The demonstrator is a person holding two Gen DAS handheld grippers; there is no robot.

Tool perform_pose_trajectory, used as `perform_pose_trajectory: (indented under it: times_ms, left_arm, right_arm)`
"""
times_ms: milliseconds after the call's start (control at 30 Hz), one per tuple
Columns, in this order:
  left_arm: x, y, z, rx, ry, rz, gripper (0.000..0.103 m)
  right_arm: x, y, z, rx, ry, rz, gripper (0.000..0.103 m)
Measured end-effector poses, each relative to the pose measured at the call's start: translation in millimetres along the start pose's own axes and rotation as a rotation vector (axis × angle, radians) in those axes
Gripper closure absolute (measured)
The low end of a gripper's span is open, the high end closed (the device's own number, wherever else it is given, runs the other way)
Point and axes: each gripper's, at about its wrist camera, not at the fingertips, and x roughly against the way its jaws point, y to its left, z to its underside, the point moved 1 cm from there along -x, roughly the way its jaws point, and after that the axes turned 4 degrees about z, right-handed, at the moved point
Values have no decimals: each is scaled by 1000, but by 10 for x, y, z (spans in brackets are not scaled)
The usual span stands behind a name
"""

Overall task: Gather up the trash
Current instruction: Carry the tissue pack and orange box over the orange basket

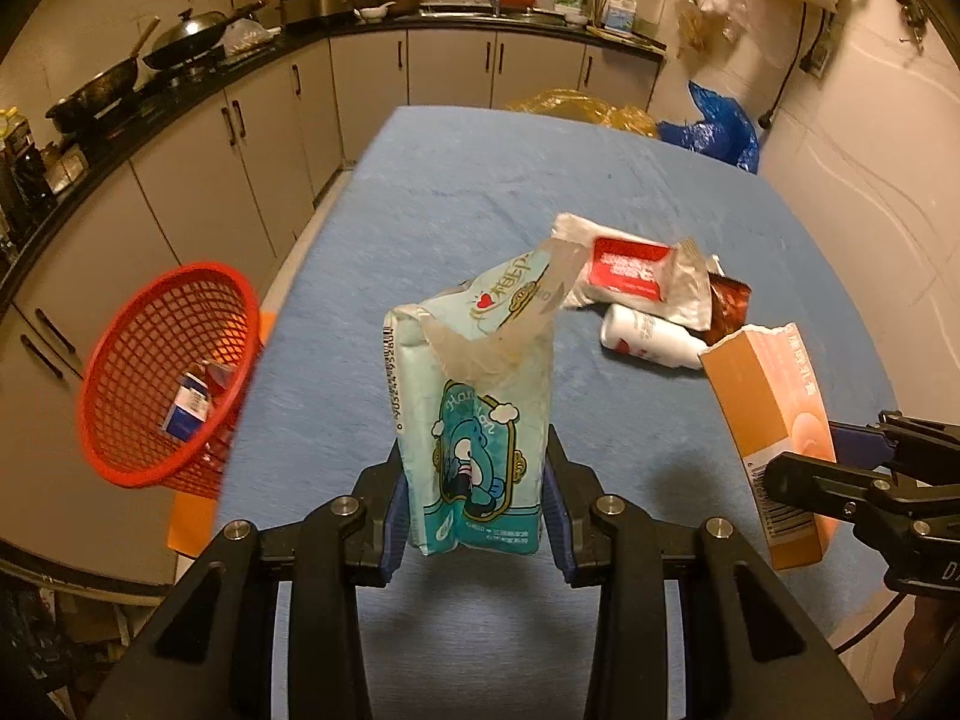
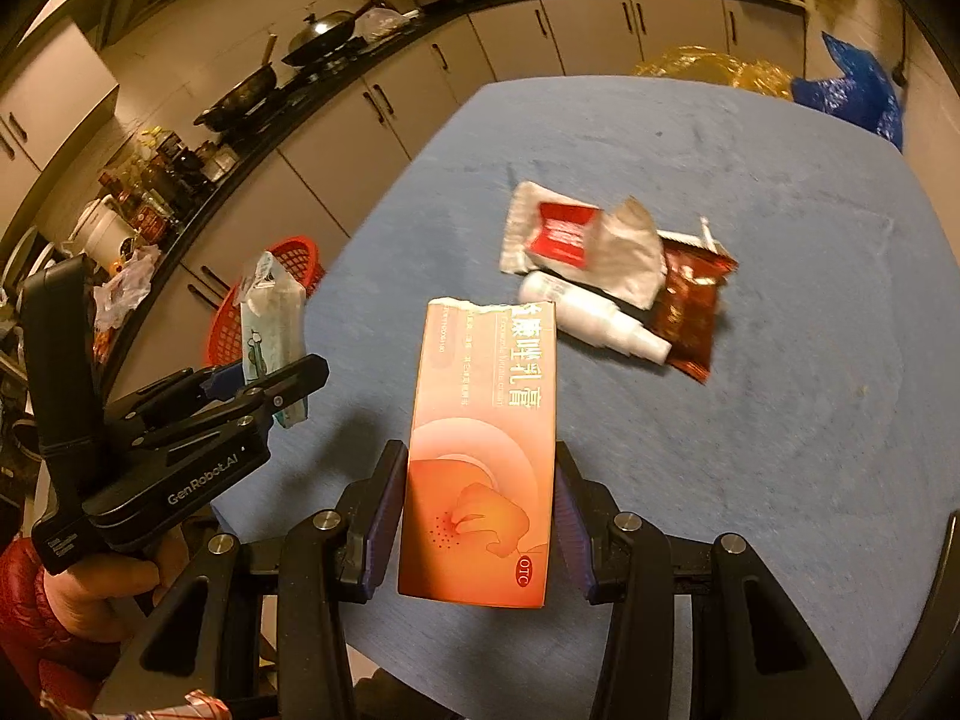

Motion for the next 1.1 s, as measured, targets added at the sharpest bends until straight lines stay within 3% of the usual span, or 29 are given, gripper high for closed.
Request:
perform_pose_trajectory:
  times_ms: [700,1100]
  left_arm:
    - [178,350,-158,1,-43,-32,67]
    - [250,499,-135,24,-59,-25,67]
  right_arm:
    - [-95,316,-228,21,-26,-9,53]
    - [-85,398,-279,22,-28,33,53]
